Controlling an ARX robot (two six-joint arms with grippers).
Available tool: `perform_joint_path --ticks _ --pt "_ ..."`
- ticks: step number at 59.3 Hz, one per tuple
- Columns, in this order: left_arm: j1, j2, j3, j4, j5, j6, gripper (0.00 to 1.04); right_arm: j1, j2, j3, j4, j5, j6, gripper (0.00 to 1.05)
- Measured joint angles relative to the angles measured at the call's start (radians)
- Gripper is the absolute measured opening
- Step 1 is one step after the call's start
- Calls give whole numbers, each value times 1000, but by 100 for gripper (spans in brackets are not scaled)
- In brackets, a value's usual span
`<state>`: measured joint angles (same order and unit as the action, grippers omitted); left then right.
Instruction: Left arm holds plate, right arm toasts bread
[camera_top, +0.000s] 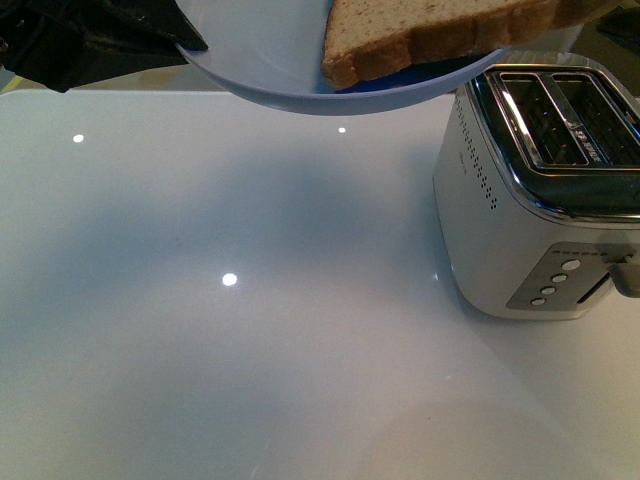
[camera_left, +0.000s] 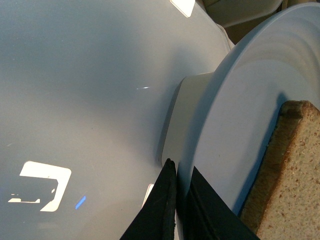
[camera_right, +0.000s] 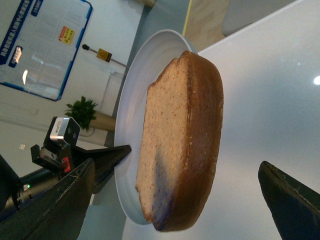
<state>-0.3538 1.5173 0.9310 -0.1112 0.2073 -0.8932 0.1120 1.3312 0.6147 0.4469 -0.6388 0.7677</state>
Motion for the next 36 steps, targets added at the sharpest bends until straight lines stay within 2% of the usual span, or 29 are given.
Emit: perform_joint_path --ticks 4,6,36 --pt "0 0 0 0 2 0 3 6 22 10 4 9 7 96" --pt "0 0 0 0 3 0 3 6 31 13 4 16 11 92" --pt "1 0 0 0 14 -1 3 -2 50 -11 87 -5 52 14"
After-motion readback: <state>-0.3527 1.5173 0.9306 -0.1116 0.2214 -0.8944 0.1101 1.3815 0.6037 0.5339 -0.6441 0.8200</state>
